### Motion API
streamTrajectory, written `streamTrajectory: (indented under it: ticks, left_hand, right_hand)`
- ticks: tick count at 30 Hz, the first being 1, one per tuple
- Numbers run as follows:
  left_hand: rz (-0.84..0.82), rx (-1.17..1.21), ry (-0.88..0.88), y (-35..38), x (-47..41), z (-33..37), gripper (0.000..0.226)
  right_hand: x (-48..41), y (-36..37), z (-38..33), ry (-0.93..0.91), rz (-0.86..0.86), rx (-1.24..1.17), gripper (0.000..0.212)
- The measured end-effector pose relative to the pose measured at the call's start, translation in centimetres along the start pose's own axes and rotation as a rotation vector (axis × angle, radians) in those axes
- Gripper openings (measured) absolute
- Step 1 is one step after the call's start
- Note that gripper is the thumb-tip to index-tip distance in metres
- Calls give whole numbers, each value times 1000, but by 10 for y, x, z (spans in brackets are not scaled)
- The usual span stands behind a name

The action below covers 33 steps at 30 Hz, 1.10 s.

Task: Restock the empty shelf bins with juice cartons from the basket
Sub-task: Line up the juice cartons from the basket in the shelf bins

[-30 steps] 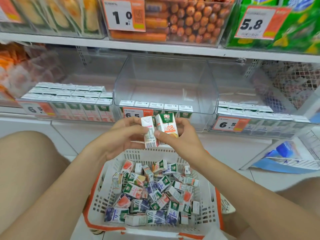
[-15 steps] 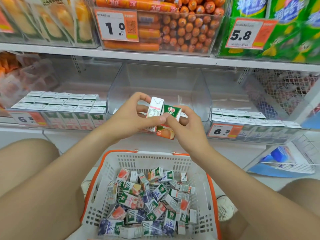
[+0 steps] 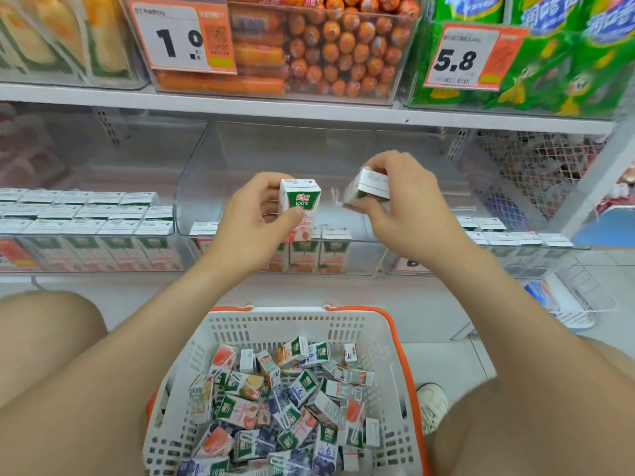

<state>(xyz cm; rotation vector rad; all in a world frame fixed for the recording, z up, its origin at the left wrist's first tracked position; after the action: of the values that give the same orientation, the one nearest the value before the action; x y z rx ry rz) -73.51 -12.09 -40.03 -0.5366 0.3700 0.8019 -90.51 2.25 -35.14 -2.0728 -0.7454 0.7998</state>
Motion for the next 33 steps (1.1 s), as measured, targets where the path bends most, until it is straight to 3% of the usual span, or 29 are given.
streamTrajectory:
  ticks: [5,10,12,17,19,20,25,33]
  left_hand:
    - [6,-39,0,0,-3,-5,34]
    - [-31,-66,-20,-1,-3,-6,36]
    - [-44,-71,-30,-2,-2,-5,37]
    - [-69,-43,-37,-5,-1,-4,38]
    - [-70,-27,-38,-7,-1,-3,37]
    - [-71,-16,-41,-8,-2,-2,37]
    - [-129,81,-63,-29,-1,12,32]
    - [-224,-28,-13,-115,11,27,26]
  right_hand:
    - [-13,23,19,-51,-41,413,42]
    - [-11,45,11,-203,-151,775,18]
    - [-10,47,11,-221,-190,873,13]
    - [-3,48,5,-189,-286,912,27]
    - [-2,44,0,-167,-225,820,17]
    - [-2,41,-4,-158,-181,697,25]
    - [12,38,-56,-12,-270,-387,49]
    - [16,70,-126,-61,-331,-675,32]
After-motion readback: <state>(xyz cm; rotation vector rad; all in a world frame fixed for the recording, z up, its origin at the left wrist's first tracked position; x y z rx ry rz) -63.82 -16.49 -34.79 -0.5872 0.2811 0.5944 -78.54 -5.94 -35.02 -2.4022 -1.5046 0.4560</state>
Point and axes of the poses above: each hand's wrist, its own x-axis away from the middle knuckle, its own y-axis out of the palm, z = x × y, the point moved 6 cm from there along -x, towards the middle knuckle, and after that the axes turned 13 degrees about y, right-handed, at the moved point
